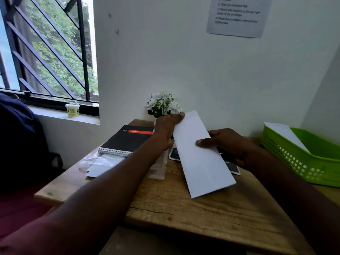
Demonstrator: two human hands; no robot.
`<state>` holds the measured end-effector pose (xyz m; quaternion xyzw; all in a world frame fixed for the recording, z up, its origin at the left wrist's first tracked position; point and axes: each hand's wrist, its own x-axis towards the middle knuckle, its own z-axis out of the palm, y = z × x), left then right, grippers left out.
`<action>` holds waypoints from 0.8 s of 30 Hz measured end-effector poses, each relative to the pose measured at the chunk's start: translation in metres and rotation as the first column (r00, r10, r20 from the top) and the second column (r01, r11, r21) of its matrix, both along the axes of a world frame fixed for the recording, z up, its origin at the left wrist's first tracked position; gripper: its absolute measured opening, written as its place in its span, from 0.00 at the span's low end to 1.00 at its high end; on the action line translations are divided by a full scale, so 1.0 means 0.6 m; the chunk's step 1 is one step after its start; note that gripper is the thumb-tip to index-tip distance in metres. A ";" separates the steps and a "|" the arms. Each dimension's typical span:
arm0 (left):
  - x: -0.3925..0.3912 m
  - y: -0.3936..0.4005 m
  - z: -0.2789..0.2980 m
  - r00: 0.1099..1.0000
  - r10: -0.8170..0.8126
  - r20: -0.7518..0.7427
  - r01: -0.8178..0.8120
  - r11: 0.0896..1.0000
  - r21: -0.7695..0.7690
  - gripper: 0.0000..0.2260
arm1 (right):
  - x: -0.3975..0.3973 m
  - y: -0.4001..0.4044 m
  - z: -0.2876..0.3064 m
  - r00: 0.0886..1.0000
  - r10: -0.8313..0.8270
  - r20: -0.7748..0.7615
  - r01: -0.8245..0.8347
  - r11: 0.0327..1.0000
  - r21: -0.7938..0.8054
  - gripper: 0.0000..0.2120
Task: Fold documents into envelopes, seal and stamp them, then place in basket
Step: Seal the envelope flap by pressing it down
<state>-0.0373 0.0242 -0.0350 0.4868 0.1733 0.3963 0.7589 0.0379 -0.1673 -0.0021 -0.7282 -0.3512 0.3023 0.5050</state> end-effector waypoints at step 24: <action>-0.298 -0.180 -0.040 0.756 0.514 -0.404 0.254 0.339 0.906 0.09 | -0.118 -0.261 -0.066 0.466 0.036 0.884 -0.145 0.989 0.036 0.13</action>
